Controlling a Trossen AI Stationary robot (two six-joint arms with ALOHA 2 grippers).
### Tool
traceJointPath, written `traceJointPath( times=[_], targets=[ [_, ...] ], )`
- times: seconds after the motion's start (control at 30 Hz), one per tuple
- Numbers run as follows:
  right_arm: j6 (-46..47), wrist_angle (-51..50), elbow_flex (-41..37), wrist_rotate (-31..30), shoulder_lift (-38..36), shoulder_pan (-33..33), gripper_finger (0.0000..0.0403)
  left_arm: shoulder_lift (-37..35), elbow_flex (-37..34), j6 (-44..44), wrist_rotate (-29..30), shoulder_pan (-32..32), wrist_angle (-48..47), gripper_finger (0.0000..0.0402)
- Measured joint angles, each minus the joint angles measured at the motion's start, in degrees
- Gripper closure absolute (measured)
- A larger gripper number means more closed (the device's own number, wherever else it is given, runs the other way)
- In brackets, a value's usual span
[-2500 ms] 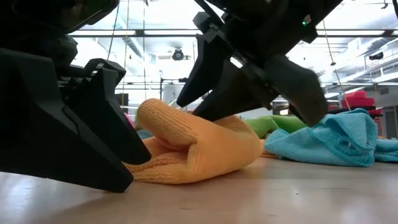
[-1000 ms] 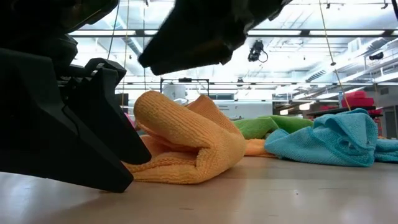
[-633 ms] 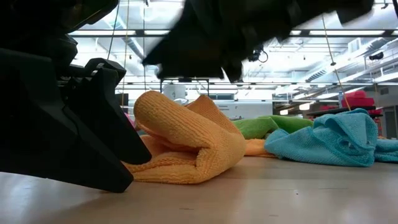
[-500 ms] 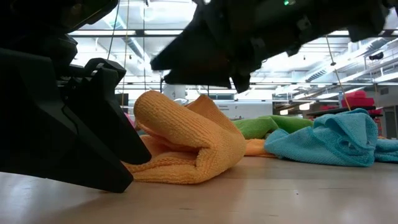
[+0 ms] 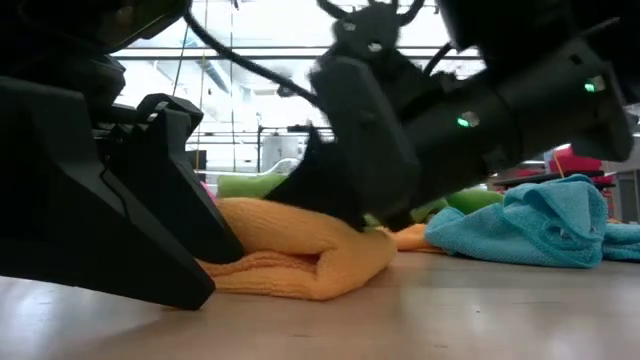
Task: Fold microfiber towels
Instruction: Fold the bottom yellow microfiber towel
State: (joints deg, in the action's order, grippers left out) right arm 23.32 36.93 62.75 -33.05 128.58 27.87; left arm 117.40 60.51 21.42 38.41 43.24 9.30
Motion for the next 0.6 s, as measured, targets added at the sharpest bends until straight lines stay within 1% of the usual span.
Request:
traceJointPath(
  times=[0.07,0.17,0.5,0.6],
  targets=[
    [2.2,-3.1,0.5,0.9,-0.1,-0.1,0.0249,0.0,0.0,0.0,0.1,0.0,0.0,0.023],
    [3.0,-6.5,1.0,1.5,-0.6,-0.2,0.0249,0.0,0.0,-0.1,0.1,0.0,-0.1,0.023],
    [3.5,-7.8,0.8,1.9,-0.5,0.2,0.0249,-0.2,0.0,-0.3,-0.1,0.3,-0.2,0.023],
    [3.5,-8.1,0.8,2.0,-0.5,0.3,0.0249,-2.2,-0.1,-4.1,-0.2,1.8,-0.4,0.023]
  ],
)
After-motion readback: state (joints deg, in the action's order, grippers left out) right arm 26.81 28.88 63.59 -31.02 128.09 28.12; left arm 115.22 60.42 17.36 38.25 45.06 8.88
